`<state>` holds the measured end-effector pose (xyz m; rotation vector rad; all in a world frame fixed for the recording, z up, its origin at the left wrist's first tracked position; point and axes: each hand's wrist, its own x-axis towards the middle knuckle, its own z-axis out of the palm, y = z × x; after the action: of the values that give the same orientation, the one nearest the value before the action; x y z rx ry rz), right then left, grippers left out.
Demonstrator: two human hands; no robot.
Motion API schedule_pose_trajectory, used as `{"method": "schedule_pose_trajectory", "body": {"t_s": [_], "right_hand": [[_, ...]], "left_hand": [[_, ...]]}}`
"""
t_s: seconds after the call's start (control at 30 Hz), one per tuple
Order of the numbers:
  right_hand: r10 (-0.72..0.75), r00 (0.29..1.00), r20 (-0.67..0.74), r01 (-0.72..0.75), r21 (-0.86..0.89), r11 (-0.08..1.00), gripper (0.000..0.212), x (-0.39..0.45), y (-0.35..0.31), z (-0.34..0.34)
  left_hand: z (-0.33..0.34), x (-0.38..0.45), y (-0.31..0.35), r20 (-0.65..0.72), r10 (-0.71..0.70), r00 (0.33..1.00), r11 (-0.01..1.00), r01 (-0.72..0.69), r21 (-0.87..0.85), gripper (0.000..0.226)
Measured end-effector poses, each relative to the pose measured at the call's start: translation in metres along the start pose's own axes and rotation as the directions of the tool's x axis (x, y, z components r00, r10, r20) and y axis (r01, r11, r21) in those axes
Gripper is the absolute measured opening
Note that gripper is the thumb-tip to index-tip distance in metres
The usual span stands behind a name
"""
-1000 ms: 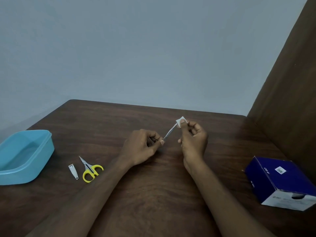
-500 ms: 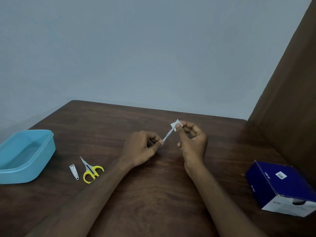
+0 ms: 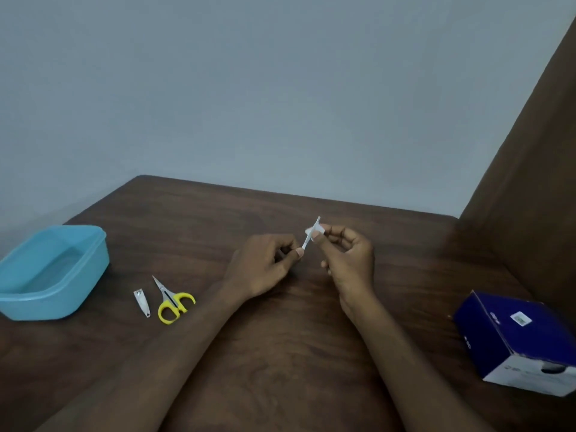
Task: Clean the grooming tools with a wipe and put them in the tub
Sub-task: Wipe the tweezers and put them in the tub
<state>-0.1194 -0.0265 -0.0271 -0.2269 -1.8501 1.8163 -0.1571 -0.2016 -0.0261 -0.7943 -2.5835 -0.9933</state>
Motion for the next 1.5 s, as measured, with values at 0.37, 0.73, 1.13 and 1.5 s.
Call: {"method": "schedule_pose_trajectory", "body": {"t_s": [0.37,0.73,1.13,1.5], "right_hand": [[0.111,0.994,0.009,-0.112,0.155,0.982,0.010,0.001,-0.002,-0.002],[0.132,0.991,0.032,-0.136,0.195,0.971,0.009,-0.002,-0.007,-0.004],[0.087,0.985,0.146,-0.086,-0.018,0.996,0.010,-0.008,-0.001,0.000],[0.074,0.992,0.100,-0.087,0.133,0.987,0.002,-0.003,-0.003,0.002]], "left_hand": [[0.005,-0.002,-0.003,-0.013,0.104,0.994,0.991,-0.102,0.091,0.024],[0.006,-0.001,-0.008,-0.026,0.158,0.987,0.984,-0.155,0.086,0.024],[0.006,-0.002,-0.010,-0.051,0.114,0.992,0.990,-0.108,0.093,0.024],[0.004,-0.001,-0.002,-0.082,0.151,0.985,0.989,-0.150,0.018,0.027]]}}
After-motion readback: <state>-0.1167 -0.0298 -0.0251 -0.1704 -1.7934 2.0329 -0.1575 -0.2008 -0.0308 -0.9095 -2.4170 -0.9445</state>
